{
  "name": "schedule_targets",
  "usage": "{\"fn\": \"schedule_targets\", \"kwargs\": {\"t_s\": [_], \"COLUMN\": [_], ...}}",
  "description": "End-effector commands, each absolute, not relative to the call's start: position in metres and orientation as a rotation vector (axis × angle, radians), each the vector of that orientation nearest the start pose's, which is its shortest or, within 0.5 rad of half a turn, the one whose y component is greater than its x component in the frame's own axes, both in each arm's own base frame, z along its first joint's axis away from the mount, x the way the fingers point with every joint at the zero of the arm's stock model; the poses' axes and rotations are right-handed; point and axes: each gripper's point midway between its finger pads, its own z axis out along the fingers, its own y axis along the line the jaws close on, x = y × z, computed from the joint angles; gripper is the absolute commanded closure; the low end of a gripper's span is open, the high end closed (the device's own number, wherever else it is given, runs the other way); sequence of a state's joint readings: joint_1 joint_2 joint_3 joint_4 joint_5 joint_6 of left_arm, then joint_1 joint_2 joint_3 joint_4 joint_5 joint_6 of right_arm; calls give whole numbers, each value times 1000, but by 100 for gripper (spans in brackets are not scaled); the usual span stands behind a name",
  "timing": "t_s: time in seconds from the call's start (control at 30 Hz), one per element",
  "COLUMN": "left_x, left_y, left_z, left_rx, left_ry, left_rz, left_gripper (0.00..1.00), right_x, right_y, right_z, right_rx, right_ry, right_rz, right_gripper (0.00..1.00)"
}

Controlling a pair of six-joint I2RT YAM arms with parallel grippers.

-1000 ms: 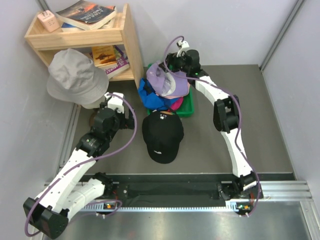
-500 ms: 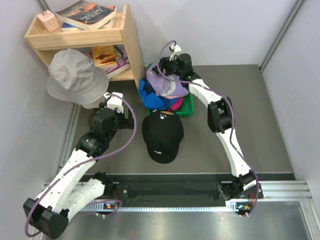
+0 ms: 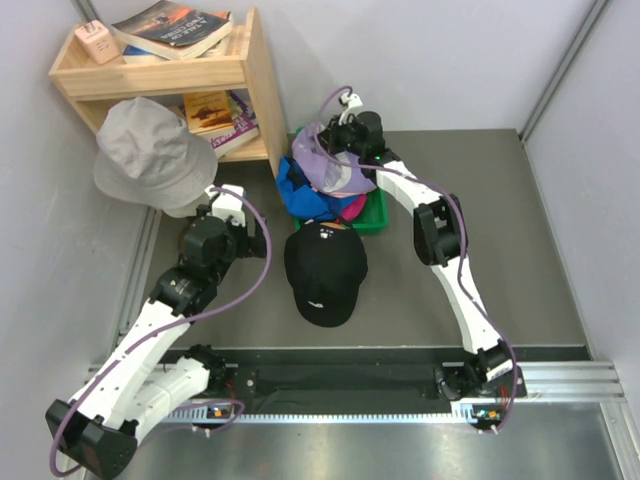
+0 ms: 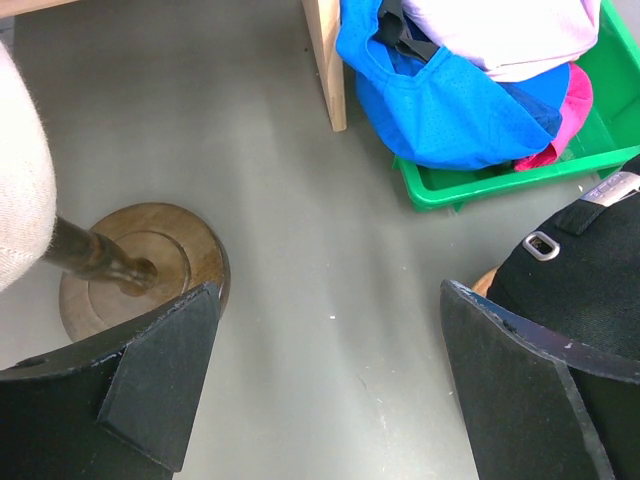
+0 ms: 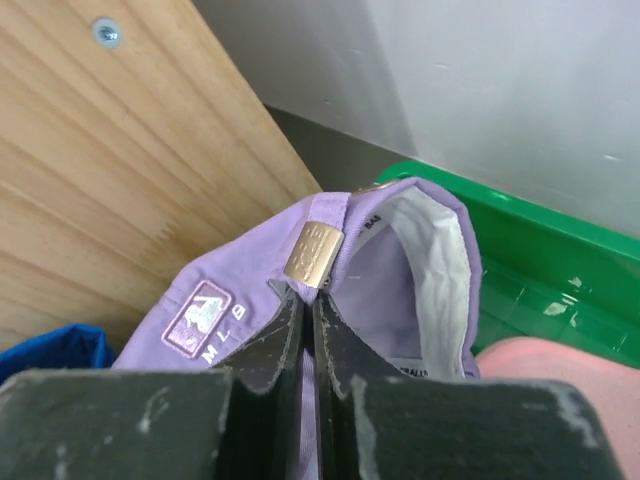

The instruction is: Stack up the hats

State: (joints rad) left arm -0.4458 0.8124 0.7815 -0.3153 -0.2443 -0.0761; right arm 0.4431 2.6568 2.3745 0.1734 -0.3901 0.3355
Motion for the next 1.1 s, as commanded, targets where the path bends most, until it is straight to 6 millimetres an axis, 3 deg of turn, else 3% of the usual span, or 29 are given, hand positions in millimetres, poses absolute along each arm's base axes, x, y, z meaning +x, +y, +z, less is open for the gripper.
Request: {"fn": "schedule_targets", "kwargs": {"t_s": [0.0,0.03,0.1,0.13,0.2,0.27,0.3,0.33,0.43,0.7,0.77,0.9,0.97,1.0,1.03,1.07], "left_x": [293,293,293,292,291,291,290,290,291,292,296,306,314,317,319,326], "left_y": [-93,-92,-91,-90,-89,-90,-90,-91,-93,-97,-100,-119,-129,-134,-142,-148], "left_z": [255,256,259,261,263,265,265,266,265,266,269,298,301,315,320,318], "left_rx": [154,152,147,145,140,139,139,144,152,158,171,169,177,177,188,191], "left_ry": [1832,1828,1821,1815,1807,1799,1799,1795,1799,1796,1783,1745,1744,1714,1711,1725], "left_rz": [-132,-132,-132,-132,-135,-145,-147,-155,-162,-182,-186,-284,-328,-353,-388,-396], "left_gripper": [5,5,5,5,5,5,5,5,5,5,5,8,12,13,14,14], "right_x": [598,585,570,554,542,525,521,512,500,491,480,467,455,455,447,445], "right_y": [398,394,391,387,385,381,379,375,368,363,361,355,350,345,340,338], "right_z": [243,293,322,349,365,394,393,411,427,432,445,461,477,478,492,492], "right_rx": [-430,-440,-427,-440,-438,-461,-460,-461,-467,-465,-467,-454,-456,-432,-438,-434], "right_ry": [1535,1421,1362,1299,1272,1209,1214,1180,1150,1142,1114,1081,1054,1059,1030,1044], "right_rz": [998,1019,1064,1087,1122,1142,1143,1138,1120,1123,1128,1065,1021,991,954,934], "right_gripper": [100,100,100,100,100,100,100,100,100,100,100,100,100,100,100,100]}}
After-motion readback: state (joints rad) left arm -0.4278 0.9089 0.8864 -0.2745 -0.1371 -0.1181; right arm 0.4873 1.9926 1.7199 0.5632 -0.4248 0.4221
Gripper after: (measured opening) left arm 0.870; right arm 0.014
